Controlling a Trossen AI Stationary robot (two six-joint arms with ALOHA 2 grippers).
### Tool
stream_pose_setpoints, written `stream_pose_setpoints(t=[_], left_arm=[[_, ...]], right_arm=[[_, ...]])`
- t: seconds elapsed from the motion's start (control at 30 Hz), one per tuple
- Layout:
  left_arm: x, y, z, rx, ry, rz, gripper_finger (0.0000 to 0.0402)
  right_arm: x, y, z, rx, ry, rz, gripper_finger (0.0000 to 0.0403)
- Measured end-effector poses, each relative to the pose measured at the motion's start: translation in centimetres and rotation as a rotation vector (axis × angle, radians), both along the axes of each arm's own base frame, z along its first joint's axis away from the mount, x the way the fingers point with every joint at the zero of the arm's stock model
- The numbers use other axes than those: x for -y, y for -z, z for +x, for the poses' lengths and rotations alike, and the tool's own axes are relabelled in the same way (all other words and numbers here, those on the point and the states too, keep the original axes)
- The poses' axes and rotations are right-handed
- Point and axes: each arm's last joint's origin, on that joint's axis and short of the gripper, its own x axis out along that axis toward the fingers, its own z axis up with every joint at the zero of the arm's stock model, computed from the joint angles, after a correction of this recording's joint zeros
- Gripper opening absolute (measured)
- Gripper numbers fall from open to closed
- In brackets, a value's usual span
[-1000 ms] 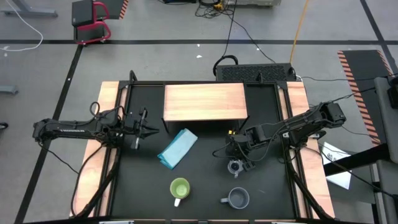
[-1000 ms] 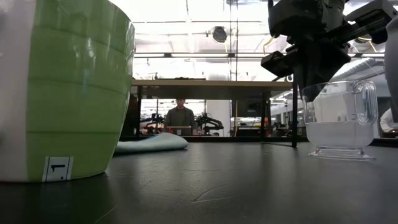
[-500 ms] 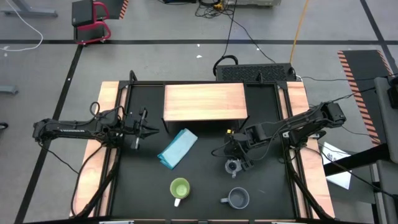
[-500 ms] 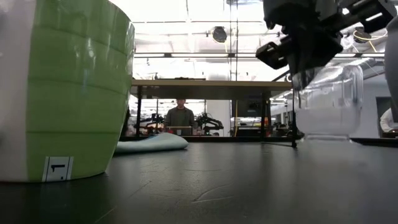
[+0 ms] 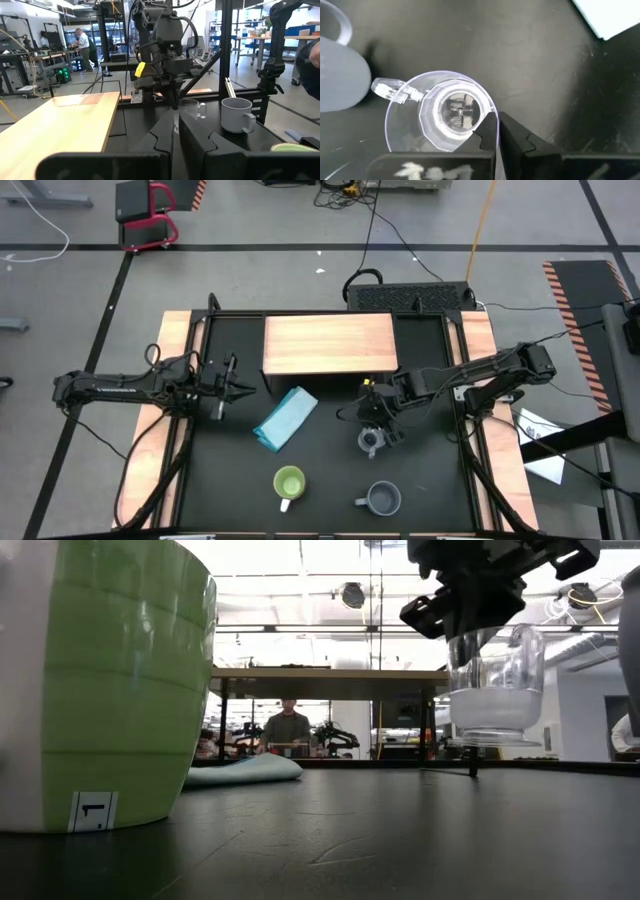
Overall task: Stack small to large cups/mugs on shelf
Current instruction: Put the transparent mug on the shelf
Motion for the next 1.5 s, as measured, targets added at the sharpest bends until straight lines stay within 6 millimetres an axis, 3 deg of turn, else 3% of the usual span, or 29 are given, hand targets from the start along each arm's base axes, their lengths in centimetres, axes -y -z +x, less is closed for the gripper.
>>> stream_pose_setpoints(t=[0.23, 0.67, 1.2, 1.5], left_arm=[[0.0, 0.1, 0.0, -0.011, 0.000, 0.005, 0.0031], [0.0, 0.1, 0.0, -0.008, -0.002, 0.027, 0.0031], [0.0, 0.2, 0.0, -0.013, -0.002, 0.027, 0.0031], [0.0, 0.2, 0.0, -0.015, -0.002, 0.027, 0.0031]], right_arm=[[0.2, -0.7, 0.0, -0.018, -0.006, -0.005, 0.0000], [0.5, -4.1, 0.4, 0.003, -0.039, 0.077, 0.0000], [1.2, -6.1, 0.5, 0.013, -0.025, 0.084, 0.0000], [1.3, -6.9, -0.6, 0.025, -0.043, 0.073, 0.0000]])
